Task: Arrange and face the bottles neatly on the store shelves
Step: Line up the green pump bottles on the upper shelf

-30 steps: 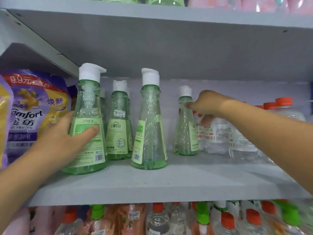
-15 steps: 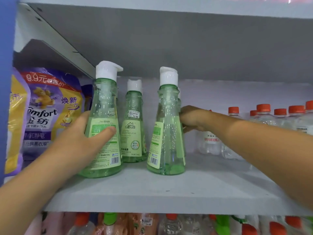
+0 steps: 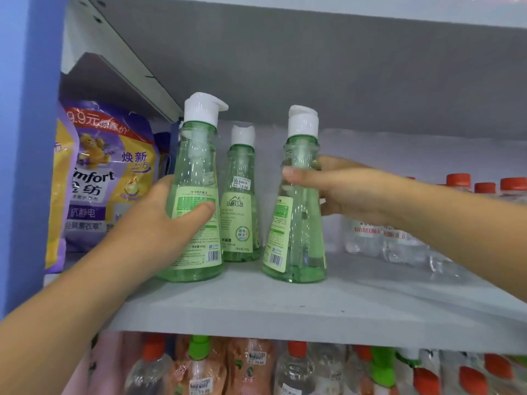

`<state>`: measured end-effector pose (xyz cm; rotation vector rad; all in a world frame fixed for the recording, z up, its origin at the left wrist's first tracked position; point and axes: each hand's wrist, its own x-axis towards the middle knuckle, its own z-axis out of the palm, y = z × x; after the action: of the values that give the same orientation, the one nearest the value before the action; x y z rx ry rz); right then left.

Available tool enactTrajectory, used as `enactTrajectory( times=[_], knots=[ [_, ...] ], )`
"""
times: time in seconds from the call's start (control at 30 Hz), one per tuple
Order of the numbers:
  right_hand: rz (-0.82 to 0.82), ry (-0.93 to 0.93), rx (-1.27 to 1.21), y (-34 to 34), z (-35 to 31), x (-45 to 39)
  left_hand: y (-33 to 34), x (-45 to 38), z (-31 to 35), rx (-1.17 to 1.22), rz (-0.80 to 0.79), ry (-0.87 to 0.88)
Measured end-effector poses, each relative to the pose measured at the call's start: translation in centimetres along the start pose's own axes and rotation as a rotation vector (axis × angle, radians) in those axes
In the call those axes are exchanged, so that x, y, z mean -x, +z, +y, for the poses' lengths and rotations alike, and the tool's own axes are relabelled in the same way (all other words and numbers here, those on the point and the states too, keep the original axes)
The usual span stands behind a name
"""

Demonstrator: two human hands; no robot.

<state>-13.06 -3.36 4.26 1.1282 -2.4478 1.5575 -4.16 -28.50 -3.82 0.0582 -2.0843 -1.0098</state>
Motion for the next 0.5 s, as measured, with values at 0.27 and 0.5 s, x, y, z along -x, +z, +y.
enactTrajectory(
  times=[0.27, 0.5],
  knots=[
    [0.250, 0.199, 0.261, -3.6, 1.0, 2.4, -0.3, 0.5, 0.4, -0.004, -0.001, -0.002],
    [0.306, 0.563, 0.773, -6.8, -1.8, 3.8, -0.1, 0.6, 0.6, 0.022, 0.020, 0.015]
  ],
)
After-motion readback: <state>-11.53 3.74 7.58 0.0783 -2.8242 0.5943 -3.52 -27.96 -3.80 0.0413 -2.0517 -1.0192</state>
